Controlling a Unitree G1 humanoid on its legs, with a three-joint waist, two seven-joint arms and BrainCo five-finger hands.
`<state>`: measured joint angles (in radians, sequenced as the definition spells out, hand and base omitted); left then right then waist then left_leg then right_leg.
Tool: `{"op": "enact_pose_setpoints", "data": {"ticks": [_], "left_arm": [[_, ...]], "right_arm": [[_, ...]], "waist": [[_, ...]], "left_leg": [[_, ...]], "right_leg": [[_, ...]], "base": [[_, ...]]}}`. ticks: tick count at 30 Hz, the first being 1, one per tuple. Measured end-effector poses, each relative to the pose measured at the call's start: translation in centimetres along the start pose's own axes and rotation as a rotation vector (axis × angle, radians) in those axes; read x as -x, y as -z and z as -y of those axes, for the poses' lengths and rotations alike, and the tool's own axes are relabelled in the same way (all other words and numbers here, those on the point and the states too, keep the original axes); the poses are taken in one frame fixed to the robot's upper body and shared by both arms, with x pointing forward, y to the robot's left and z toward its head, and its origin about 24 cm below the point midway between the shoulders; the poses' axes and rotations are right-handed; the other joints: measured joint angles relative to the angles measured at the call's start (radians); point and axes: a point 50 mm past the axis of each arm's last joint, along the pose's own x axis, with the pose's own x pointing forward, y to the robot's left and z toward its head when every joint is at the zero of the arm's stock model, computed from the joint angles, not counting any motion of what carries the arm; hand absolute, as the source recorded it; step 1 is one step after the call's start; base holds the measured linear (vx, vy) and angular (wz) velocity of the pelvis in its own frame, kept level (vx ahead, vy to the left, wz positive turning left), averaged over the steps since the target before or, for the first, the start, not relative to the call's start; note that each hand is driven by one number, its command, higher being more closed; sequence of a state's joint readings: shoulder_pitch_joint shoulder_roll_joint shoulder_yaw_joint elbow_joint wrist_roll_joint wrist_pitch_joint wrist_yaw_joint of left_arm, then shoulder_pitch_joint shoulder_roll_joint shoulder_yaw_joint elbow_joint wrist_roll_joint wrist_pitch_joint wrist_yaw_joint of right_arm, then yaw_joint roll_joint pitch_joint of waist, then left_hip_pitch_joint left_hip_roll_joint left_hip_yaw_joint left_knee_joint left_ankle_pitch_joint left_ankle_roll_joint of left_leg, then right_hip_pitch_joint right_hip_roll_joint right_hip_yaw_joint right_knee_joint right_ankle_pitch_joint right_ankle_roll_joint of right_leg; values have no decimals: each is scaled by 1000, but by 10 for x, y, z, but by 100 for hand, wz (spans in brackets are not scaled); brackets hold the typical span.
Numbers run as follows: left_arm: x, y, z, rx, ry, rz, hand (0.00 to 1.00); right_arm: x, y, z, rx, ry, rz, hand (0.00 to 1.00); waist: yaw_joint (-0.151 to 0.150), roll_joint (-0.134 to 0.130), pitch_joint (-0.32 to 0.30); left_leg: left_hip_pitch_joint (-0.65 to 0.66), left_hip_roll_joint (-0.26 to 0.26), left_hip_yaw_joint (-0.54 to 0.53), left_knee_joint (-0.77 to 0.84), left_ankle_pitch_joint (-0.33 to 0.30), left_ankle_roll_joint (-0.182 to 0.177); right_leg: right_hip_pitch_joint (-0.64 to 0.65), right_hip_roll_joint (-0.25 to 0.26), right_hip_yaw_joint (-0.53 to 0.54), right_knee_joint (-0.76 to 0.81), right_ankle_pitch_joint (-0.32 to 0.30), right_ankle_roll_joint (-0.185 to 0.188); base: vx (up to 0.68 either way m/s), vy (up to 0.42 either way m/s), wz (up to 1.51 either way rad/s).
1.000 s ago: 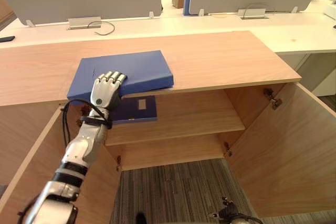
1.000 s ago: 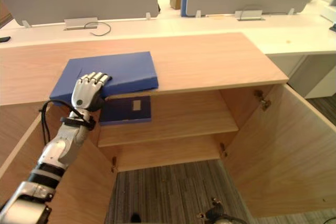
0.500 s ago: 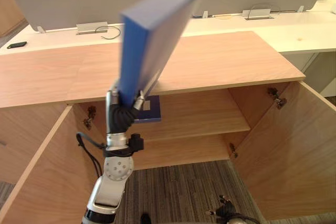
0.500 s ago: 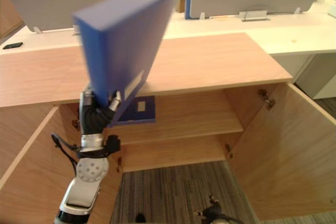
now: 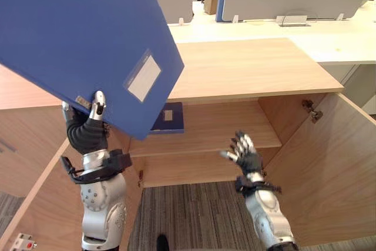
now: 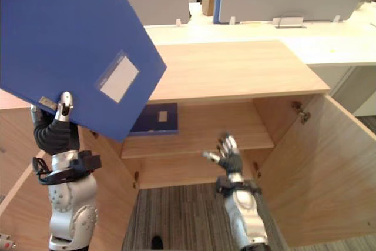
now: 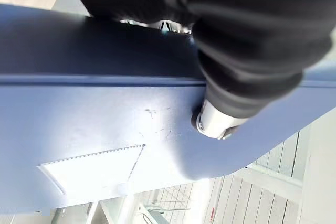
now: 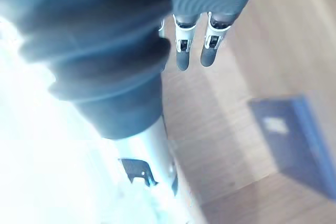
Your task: Walk over to the cabinet, pick up the folder, carry it to the office cabinet, place the folder inside the office cabinet, then close the office cabinet door
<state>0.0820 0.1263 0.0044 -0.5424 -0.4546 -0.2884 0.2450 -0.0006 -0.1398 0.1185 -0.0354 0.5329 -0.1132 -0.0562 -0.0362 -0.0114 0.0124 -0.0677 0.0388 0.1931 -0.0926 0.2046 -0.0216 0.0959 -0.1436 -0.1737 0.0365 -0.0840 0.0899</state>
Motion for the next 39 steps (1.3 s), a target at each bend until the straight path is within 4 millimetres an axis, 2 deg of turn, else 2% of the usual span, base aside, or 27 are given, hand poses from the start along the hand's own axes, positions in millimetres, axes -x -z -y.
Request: {"op": "enact_pose_setpoints", "data": {"ticks": [1, 5, 8, 10, 13, 18, 22, 29, 33, 37, 38, 39], "left_arm": [[0, 0, -1, 31, 3, -8, 100], [-3, 3, 1, 99, 38, -23, 100], [-7, 9, 6, 118, 75, -37, 100], [-6, 12, 7, 127, 89, -54, 100], [-6, 21, 9, 124, 120, -97, 100], [-6, 24, 10, 104, 164, -119, 100], [-6, 25, 11, 99, 191, -125, 100], [-4, 29, 19, 126, 258, -155, 100], [-4, 30, 24, 149, 283, -156, 100], [-5, 29, 24, 168, 281, -154, 100], [-5, 29, 24, 166, 283, -154, 100], [-6, 29, 24, 161, 282, -155, 100]], "right_arm": [[-9, -24, -9, -9, -77, 93, 0], [-30, -86, -33, 30, -274, 334, 0], [-37, -103, -40, 3, -337, 380, 0], [-40, -107, -43, -15, -366, 384, 0], [-63, -112, -57, 51, -485, 315, 0], [-79, -120, -76, 55, -610, 261, 0], [-93, -116, -80, 95, -627, 179, 0], [-113, -125, -83, 171, -612, 145, 0], [-120, -129, -80, 195, -587, 140, 0], [-122, -132, -86, 228, -603, 149, 0], [-122, -130, -88, 239, -611, 143, 100], [-121, -126, -91, 259, -625, 132, 100]], "waist": [[0, -2, -1], [0, -4, -3], [4, -4, -3], [5, -4, -4], [4, -3, -4], [26, -4, -4], [31, -4, -4], [36, -3, -4], [42, -3, -4], [43, -2, -4], [43, -2, -4], [44, -2, -4]], "left_leg": [[0, 0, 0, 1, 1, 0], [5, 2, -3, 3, 4, -1], [5, 2, -9, -1, 8, 1], [5, 2, -9, -1, 9, 2], [5, 2, -8, -1, 12, 5], [5, 2, -8, -1, 17, 5], [2, 2, -13, -1, 20, 4], [-1, 3, -23, -1, 25, 3], [-3, 3, -27, -2, 27, 3], [-4, 3, -27, -2, 27, 3], [-4, 4, -27, -2, 27, 3], [-4, 4, -27, -2, 28, 3]], "right_leg": [[1, 0, 0, -2, 2, 1], [7, 3, -2, 3, 4, 3], [8, 4, -7, 5, 4, 3], [7, 3, -8, 6, 4, 3], [6, 2, -7, 6, 6, 2], [6, 3, -7, 5, 10, 3], [6, 4, -10, 5, 11, 3], [9, 7, -17, 7, 12, 5], [9, 8, -21, 8, 12, 5], [9, 8, -21, 7, 12, 5], [9, 8, -21, 7, 12, 5], [9, 9, -21, 7, 12, 5]], "base": [[0, 0, 0], [-2, -1, 1], [-47, 2, 5], [-53, 14, 0], [-53, 18, -1], [-8, 3, 0], [-5, 2, 3], [-9, 1, 3], [-9, 1, 2], [0, 0, 0], [0, 0, 0], [0, 0, 0]]}}
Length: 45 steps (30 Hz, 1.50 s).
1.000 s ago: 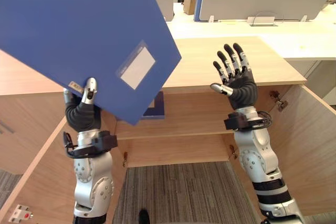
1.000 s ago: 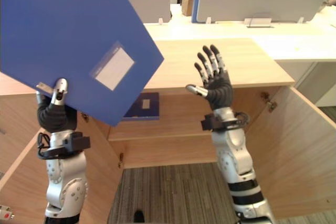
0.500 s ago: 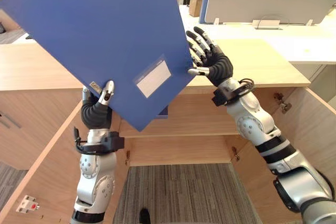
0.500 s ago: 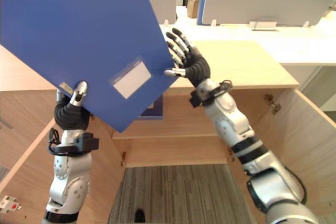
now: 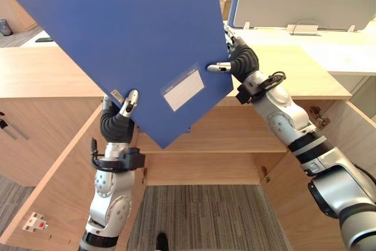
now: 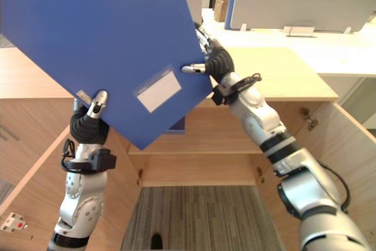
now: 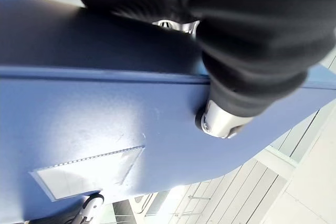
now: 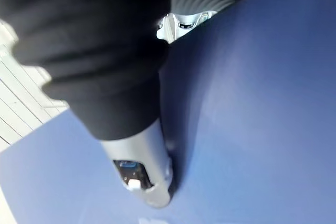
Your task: Walk over to the cabinet, pick up the folder, carry it to the office cabinet, place the folder inside the office cabinet, then close the office cabinet door
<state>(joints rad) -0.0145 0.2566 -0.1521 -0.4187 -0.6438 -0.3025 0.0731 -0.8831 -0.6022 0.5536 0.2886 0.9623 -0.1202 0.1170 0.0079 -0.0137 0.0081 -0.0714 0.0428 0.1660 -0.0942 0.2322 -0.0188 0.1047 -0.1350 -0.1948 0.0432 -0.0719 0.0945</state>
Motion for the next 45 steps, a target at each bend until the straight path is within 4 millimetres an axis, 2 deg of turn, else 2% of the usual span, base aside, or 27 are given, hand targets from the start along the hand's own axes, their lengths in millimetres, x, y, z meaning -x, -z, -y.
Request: {"op": "enact_pose_setpoints", "data": {"ticks": [4, 8, 9, 15, 16, 21, 25, 27, 28, 30, 31, 33, 36, 37, 38, 39, 41, 42, 43, 45], "left_arm": [[0, 1, -6, -17, -10, -13, 100], [0, -2, -8, -39, 9, -14, 100], [1, -2, -10, -44, 13, -13, 100], [3, 5, -7, 43, 12, -36, 100], [4, 7, -7, 63, 10, -40, 0], [7, 13, -9, 135, 58, -77, 0], [18, 26, -26, 116, 121, -211, 0], [55, 46, -42, 23, 255, -511, 0], [67, 52, -45, 3, 295, -596, 0], [116, 72, -50, -63, 467, -914, 0], [128, 77, -50, -75, 497, -973, 0], [166, 98, -61, -122, 500, -1164, 0], [199, 117, -90, -221, 314, -1308, 0], [218, 122, -103, -246, 186, -1376, 0], [244, 124, -116, -286, 38, -1464, 0], [254, 123, -120, -302, -21, -1495, 0], [291, 115, -127, -316, -236, -1584, 0], [301, 111, -128, -313, -289, -1606, 0], [321, 101, -130, -313, -389, -1646, 0], [335, 92, -135, -326, -490, -1681, 0]], "right_arm": [[4, 12, -7, 57, -75, -86, 100], [20, 20, -9, 63, -163, -207, 100], [26, 21, -10, 66, -203, -246, 100], [34, 14, -10, 64, -223, -259, 100], [34, 12, -10, 69, -225, -258, 100], [36, 13, -9, 70, -236, -273, 100], [39, 15, -6, 106, -243, -302, 100], [42, 3, -7, 299, -335, -328, 100], [43, 0, -9, 358, -373, -333, 100], [48, -10, -34, 574, -573, -327, 100], [49, -11, -42, 617, -625, -314, 100], [55, -16, -70, 690, -763, -212, 100], [72, -28, -98, 666, -856, -20, 100], [79, -34, -106, 679, -873, 58, 100], [85, -31, -105, 714, -827, 104, 100], [87, -29, -104, 740, -809, 108, 100], [96, -10, -97, 806, -799, 35, 100], [99, -2, -95, 817, -799, 4, 100], [106, 11, -91, 829, -801, -60, 100], [111, 28, -86, 849, -828, -144, 100]], "waist": [[7, 0, 0], [18, 0, 0], [23, -1, -1], [26, 0, -8], [28, 0, -13], [32, 0, -21], [27, 0, -34], [11, 0, -39], [7, -1, -39], [-6, -4, -43], [-9, -6, -43], [-18, -13, -48], [-15, -26, -59], [-12, -32, -63], [-9, -42, -73], [-7, -45, -76], [-3, -51, -80], [-2, -51, -79], [4, -48, -65], [14, -53, -3]], "left_leg": [[-1, 2, 0, 0, 0, 0], [-5, 1, -3, 0, 0, -1], [-6, 1, -5, 0, 0, -1], [-11, 1, -5, 1, 1, -2], [-15, 1, -5, 1, 1, -3], [-15, -1, -3, 1, 1, -3], [-15, -1, 1, 1, 0, -5], [-15, 0, 7, 1, -5, -10], [-15, 0, 9, 1, -5, -10], [-15, 4, 21, 0, -9, -13], [-15, 7, 26, 0, -11, -13], [-15, 13, 42, 0, -11, -13], [-17, 21, 42, 0, -14, -17], [-17, 27, 42, 0, -16, -20], [-17, 30, 45, 0, -16, -19], [-16, 30, 46, 0, -16, -19], [-13, 34, 52, 0, -16, -19], [-12, 36, 55, 0, -16, -20], [-8, 42, 62, 1, -16, -20], [-9, 55, 87, 39, -26, -18]], "right_leg": [[-1, 2, 0, -1, 0, 0], [-3, 2, -2, -3, 0, 0], [-3, 2, -3, -3, 0, 0], [-10, 1, -2, 1, -2, -2], [-14, 1, -2, 2, -3, -3], [-19, -2, 4, 9, -5, -3], [-23, -3, 7, 13, -6, -2], [-26, -5, 10, 13, -7, -2], [-28, -4, 12, 13, -7, -2], [-34, -4, 24, 10, -7, -1], [-37, -4, 28, 10, -5, 1], [-46, 2, 41, 12, -4, 1], [-47, 9, 41, 10, -5, 0], [-47, 11, 41, 9, -6, -2], [-47, 12, 44, 9, -7, -5], [-47, 13, 46, 10, -8, -5], [-49, 17, 62, 11, -7, -7], [-51, 18, 65, 13, -6, -8], [-56, 19, 74, 25, -7, -9], [-87, 23, 98, 83, -21, -17]], "base": [[0, 0, 0], [0, 0, 0], [0, 0, 0], [0, 0, 0], [0, 0, 0], [0, 0, 0], [-4, 3, -2], [5, 4, -6], [7, 5, -13], [15, 4, -17], [18, -3, -23], [11, -7, -21], [12, -15, -3], [21, -28, -3], [18, -22, -4], [8, -3, -6], [-2, 2, -9], [-14, -2, -15], [-31, -6, -29], [-99, -23, -35]]}}
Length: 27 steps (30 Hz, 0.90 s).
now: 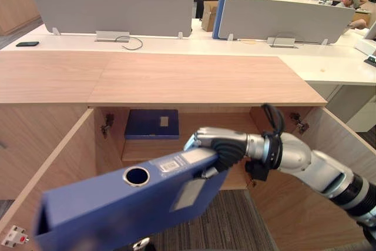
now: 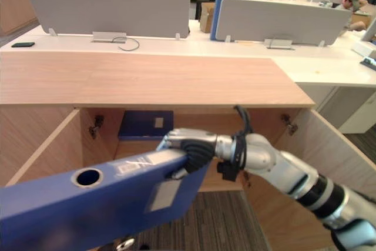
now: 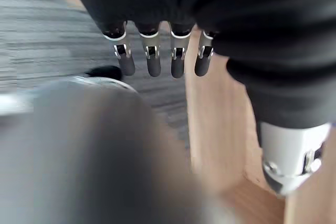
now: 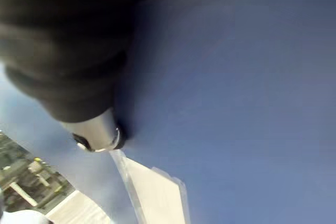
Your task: Walk over to the cabinet, pick up the folder, carry it to the office cabinet, place the folder inside the office cabinet, then close the office cabinet door
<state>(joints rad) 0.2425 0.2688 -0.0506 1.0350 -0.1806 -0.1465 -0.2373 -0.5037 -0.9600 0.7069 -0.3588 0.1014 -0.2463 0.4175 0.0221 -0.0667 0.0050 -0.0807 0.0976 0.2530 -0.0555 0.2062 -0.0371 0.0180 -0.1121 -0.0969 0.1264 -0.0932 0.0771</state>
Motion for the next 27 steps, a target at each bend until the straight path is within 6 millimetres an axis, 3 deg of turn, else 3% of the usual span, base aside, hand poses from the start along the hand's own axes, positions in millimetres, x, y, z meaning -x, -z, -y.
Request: {"op": "enact_pose_setpoints", "data": {"ticks": [3, 7, 8, 9, 11, 14, 16, 18, 21, 23, 26, 27], "left_arm": [[-3, -16, -10, 72, -67, 65, 0], [-4, -17, -7, 104, -85, 73, 0], [-4, -15, -6, 105, -85, 67, 0], [-4, -12, -3, 116, -85, 61, 0], [-7, -21, 0, 129, -93, 92, 0], [-9, -27, 5, 132, -85, 121, 0], [-10, -35, 8, 143, -90, 152, 0], [-13, -44, 10, 158, -86, 176, 0], [-16, -61, 14, 152, -70, 225, 0], [-16, -73, 15, 129, -60, 265, 0], [-15, -84, 17, 106, -49, 305, 0], [-16, -90, 17, 99, -46, 316, 0]], "right_arm": [[7, 9, -5, 55, -61, -82, 100], [10, 17, -17, 65, -87, -132, 100], [10, 22, -21, 65, -91, -158, 100], [9, 28, -24, 90, -92, -193, 100], [9, 35, -24, 103, -63, -231, 100], [5, 45, -24, 99, -20, -264, 100], [3, 60, -20, 92, 40, -317, 100], [10, 72, -8, 95, 101, -375, 100], [31, 96, 27, 31, 334, -501, 100], [58, 108, 58, -65, 591, -546, 100], [90, 113, 82, -201, 904, -510, 100], [103, 119, 87, -332, 1073, -459, 100]], "waist": [[27, 14, 172], [31, 24, 258], [27, 23, 277], [30, 43, 290], [32, 30, 328], [34, 28, 337], [39, 26, 358], [46, 25, 375], [47, 23, 413], [46, 26, 436], [44, 34, 454], [46, 36, 462]], "left_leg": [[-170, 54, 7, 287, -113, 6], [-260, 58, 27, 446, -177, 18], [-321, 62, 23, 607, -248, 40], [-348, 64, 21, 723, -377, 40], [-399, 46, 56, 776, -427, 52], [-465, 18, 95, 832, -452, 71], [-539, 4, 102, 935, -492, 98], [-600, -3, 97, 996, -510, 109], [-712, -13, 72, 1103, -528, 122], [-790, -20, 44, 1183, -545, 132], [-878, -24, -2, 1265, -561, 143], [-916, -28, -19, 1297, -567, 146]], "right_leg": [[-152, 7, 42, 206, -53, -6], [-270, -22, 82, 382, -131, -9], [-318, -32, 100, 437, -147, -2], [-388, -31, 134, 523, -174, 10], [-467, -63, 175, 619, -200, 27], [-566, -109, 211, 715, -218, 52], [-647, -141, 233, 826, -266, 87], [-707, -157, 241, 895, -295, 94], [-802, -183, 238, 1012, -342, 106], [-853, -202, 224, 1091, -375, 106], [-893, -215, 186, 1156, -409, 103], [-911, -221, 174, 1182, -423, 104]], "base": [[-298, -21, -29], [-233, 89, -12], [-197, 217, -40], [-155, 180, -35], [-157, 205, -28], [-125, 197, -1], [-104, 144, 21], [-63, 86, 33], [-70, 66, 45], [-36, 31, 43], [-1, 20, 45], [13, 18, 33]]}}
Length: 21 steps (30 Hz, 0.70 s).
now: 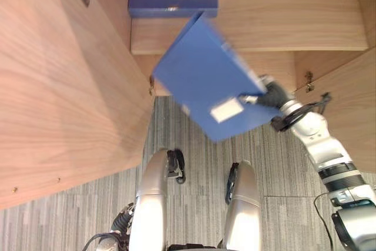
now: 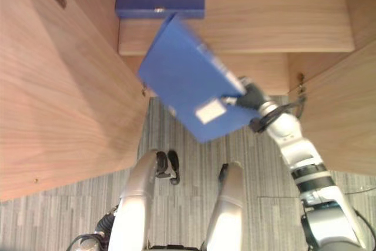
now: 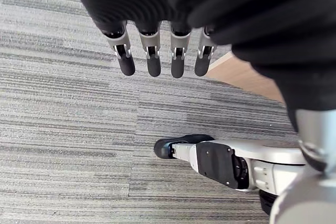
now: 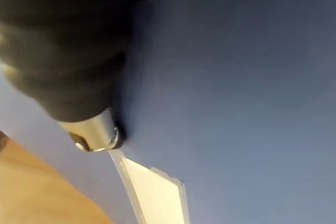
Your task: Walk over to the cabinet, pick up the folder, carry it to the office cabinet, place the folder inside the office cabinet, then close the office cabinet door
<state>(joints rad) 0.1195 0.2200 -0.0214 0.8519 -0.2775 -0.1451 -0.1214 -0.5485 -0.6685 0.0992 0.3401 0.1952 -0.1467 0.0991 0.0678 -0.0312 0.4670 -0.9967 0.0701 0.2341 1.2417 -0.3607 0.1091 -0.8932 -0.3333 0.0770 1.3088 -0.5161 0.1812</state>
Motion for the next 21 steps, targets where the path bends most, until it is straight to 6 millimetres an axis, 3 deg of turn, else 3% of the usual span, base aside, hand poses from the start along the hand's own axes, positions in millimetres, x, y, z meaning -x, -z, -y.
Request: {"op": "enact_pose_setpoints", "data": {"ticks": [1, 4, 8, 10, 14, 21], "left_arm": [[0, -1, 1, 0, 1, 2, 0], [-3, -11, 5, 3, 2, 42, 0], [-5, -28, 14, 29, 5, 118, 0], [-6, -30, 17, 41, 5, 124, 0], [-7, -30, 19, 64, -12, 117, 0], [-8, -24, 24, 254, -31, 86, 0]], "right_arm": [[-1, 1, 2, -37, 23, -3, 100], [-1, 9, 5, -399, 201, 10, 100], [0, 14, 1, -858, 307, 48, 100], [0, 15, 7, -995, 359, 78, 100], [-8, -6, 37, -1302, 503, 275, 100], [-20, -41, 71, -1565, 626, 523, 100]], "waist": [[0, 1, 3], [7, 4, 14], [38, 12, 17], [47, 15, 18], [54, 27, 19], [64, 48, 9]], "left_leg": [[-5, -1, -2, 6, -1, 1], [-50, -13, -7, 44, -13, 0], [-86, -13, -17, 66, -18, -6], [-93, -13, -25, 75, -21, -9], [-107, -13, -38, 93, -27, -13], [-117, -13, -55, 95, -29, -24]], "right_leg": [[-2, -2, -1, 6, -3, 2], [-38, -20, 3, 51, -25, 10], [-68, -20, 0, 78, -40, 11], [-67, -21, -8, 84, -47, 9], [-70, -22, -18, 103, -64, 6], [-72, -21, -35, 110, -77, -6]], "base": [[19, 23, 31], [25, 16, 19], [37, -11, 6], [44, -23, 9], [53, -27, 6], [36, -34, 3]]}}
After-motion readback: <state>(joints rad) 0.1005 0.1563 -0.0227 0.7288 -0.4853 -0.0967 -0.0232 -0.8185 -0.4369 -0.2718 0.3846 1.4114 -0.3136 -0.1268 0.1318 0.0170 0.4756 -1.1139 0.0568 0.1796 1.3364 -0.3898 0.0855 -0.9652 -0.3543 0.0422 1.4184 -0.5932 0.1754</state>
